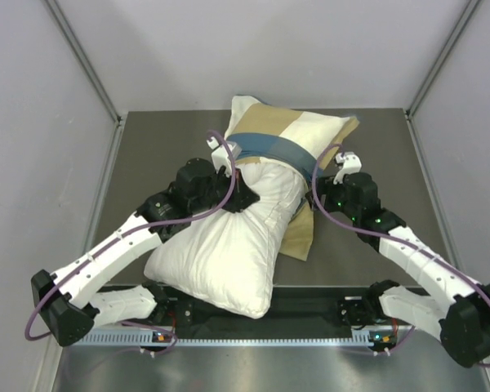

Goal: Remove the pillowcase from the pillow
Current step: Pull out the pillow

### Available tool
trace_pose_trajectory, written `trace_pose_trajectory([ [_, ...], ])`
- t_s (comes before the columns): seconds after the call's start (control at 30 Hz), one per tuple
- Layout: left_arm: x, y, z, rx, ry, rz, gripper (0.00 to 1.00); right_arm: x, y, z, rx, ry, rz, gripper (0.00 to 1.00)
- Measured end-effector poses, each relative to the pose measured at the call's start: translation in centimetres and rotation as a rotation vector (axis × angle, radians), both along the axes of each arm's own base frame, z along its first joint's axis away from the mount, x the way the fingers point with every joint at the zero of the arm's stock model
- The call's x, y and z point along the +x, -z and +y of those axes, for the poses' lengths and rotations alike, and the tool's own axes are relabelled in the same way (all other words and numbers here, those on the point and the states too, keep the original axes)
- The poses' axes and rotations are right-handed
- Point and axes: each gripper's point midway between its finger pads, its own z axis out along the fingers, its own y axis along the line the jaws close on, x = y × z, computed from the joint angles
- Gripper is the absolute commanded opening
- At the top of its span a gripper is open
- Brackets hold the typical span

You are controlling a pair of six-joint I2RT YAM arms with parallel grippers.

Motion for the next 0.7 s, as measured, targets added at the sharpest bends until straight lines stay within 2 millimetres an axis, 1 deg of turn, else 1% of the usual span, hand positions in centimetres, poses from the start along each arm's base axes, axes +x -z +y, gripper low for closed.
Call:
trace_pose_trajectory([
  [0.13, 0.2, -0.2, 0.0, 0.0, -0.008, -0.004, 0.0, -1.8, -2.0, 0.7, 0.055, -0.022, -0.041, 0.77],
  [0.2, 0.2, -0.1, 0.0, 0.001, -0.008, -0.003, 0.0, -2.5, -2.2, 1.2, 0.072, -0.031, -0.046, 0.77],
  [0.23, 0.2, -0.1, -0.1, 0.001, -0.007, -0.001, 0.0, -2.8, -1.9, 1.4, 0.074, -0.033, -0.041, 0.77],
  [0.33, 0.2, 0.0, -0.2, 0.001, -0.004, 0.006, 0.0, -3.1, -0.1, 1.5, 0.057, -0.028, 0.002, 0.77],
  [0.4, 0.2, 0.0, -0.2, -0.001, -0.003, 0.008, 0.0, -3.1, 1.7, 1.2, 0.028, -0.01, 0.046, 0.77],
  [0.57, 0.2, 0.0, -0.2, -0.001, -0.002, 0.009, 0.0, -2.2, 4.9, 1.0, -0.033, 0.023, 0.114, 0.77],
  [0.63, 0.2, 0.0, -0.2, -0.001, -0.002, 0.009, 0.0, -1.7, 5.9, 1.3, -0.048, 0.019, 0.127, 0.76],
  [0.7, 0.2, 0.0, -0.2, -0.001, -0.002, 0.009, 0.0, -1.2, 6.3, 1.8, -0.046, 0.004, 0.126, 0.76],
])
